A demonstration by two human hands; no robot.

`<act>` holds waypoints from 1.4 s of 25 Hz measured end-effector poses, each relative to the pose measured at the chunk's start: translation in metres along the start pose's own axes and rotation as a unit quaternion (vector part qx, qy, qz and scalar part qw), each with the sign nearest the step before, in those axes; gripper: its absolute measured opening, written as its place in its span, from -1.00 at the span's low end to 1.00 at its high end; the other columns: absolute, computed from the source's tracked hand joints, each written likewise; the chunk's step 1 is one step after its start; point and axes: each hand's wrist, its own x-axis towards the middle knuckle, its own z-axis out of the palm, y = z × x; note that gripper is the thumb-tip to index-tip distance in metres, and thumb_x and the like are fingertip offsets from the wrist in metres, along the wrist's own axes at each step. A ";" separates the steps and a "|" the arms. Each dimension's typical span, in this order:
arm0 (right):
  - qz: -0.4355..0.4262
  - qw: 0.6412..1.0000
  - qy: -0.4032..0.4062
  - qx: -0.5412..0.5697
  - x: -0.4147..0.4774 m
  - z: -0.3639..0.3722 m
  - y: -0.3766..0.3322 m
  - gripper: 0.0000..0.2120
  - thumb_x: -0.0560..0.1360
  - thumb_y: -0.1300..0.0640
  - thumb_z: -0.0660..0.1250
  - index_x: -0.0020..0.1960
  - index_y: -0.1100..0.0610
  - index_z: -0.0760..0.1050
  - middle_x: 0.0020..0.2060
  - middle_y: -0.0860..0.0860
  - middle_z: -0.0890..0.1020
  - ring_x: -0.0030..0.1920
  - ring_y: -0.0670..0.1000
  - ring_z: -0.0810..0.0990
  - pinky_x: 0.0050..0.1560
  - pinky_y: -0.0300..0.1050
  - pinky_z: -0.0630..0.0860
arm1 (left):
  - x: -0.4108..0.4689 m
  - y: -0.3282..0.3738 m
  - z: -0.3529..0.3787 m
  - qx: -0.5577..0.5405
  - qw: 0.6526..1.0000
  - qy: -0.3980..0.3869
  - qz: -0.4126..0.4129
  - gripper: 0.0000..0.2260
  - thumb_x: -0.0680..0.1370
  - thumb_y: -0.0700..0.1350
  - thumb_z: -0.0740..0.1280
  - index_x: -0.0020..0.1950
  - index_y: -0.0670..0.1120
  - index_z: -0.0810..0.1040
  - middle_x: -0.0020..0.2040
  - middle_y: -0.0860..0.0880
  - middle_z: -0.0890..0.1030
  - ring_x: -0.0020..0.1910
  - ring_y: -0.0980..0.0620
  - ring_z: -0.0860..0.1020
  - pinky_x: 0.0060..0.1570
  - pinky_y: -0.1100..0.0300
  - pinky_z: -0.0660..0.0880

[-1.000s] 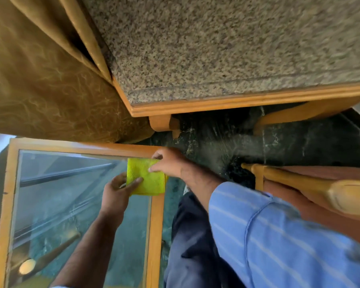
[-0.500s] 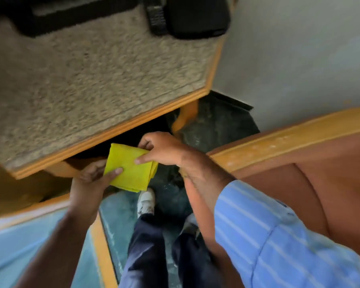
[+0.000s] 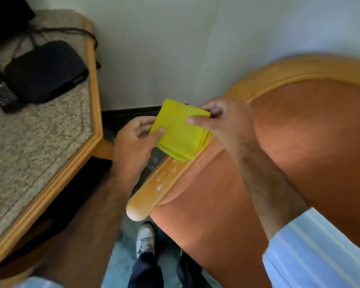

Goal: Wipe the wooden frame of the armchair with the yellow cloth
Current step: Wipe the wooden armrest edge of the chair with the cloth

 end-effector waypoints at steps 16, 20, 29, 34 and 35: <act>-0.238 0.880 0.078 -0.403 0.054 -0.041 0.085 -0.51 0.77 -0.03 -0.01 0.56 0.20 0.36 0.57 0.12 0.41 0.66 0.18 0.22 0.65 0.22 0.15 | 0.026 -0.045 0.093 0.558 0.696 -0.148 0.426 -0.37 0.72 0.17 0.13 0.66 -0.20 0.21 0.69 -0.18 0.21 0.69 -0.18 0.16 0.67 -0.16 0.14; -0.281 0.835 0.002 -0.474 0.077 -0.049 0.105 -0.48 0.78 -0.07 -0.10 0.60 0.15 0.31 0.60 0.06 0.38 0.68 0.12 0.17 0.67 0.18 0.09 | 0.039 -0.059 0.105 0.613 0.653 -0.151 0.419 -0.34 0.75 0.22 0.01 0.69 -0.21 0.09 0.71 -0.19 0.12 0.70 -0.16 0.10 0.64 -0.22 0.15; -0.299 0.837 0.053 -0.455 0.080 -0.041 0.111 -0.51 0.78 -0.04 -0.09 0.58 0.13 0.34 0.56 0.06 0.44 0.65 0.11 0.24 0.65 0.17 0.14 | -0.053 -0.132 -0.016 0.666 0.633 -0.178 0.352 -0.33 0.76 0.23 -0.03 0.69 -0.23 0.08 0.72 -0.21 0.07 0.70 -0.19 0.10 0.60 -0.22 0.27; -0.314 0.837 0.080 -0.441 0.082 -0.040 0.117 -0.53 0.78 -0.03 -0.07 0.56 0.12 0.37 0.54 0.05 0.47 0.64 0.10 0.27 0.64 0.16 0.17 | -0.106 -0.158 -0.078 0.697 0.608 -0.158 0.346 -0.39 0.75 0.18 0.01 0.60 -0.26 0.29 0.68 -0.22 0.22 0.60 -0.25 0.31 0.49 -0.24 0.30; -0.318 0.838 0.083 -0.437 0.083 -0.040 0.118 -0.53 0.78 -0.02 -0.06 0.56 0.12 0.37 0.54 0.05 0.47 0.64 0.11 0.28 0.64 0.16 0.17 | -0.104 -0.158 -0.073 0.702 0.603 -0.157 0.344 -0.40 0.76 0.16 0.00 0.59 -0.28 0.32 0.65 -0.24 0.27 0.60 -0.27 0.34 0.48 -0.24 0.31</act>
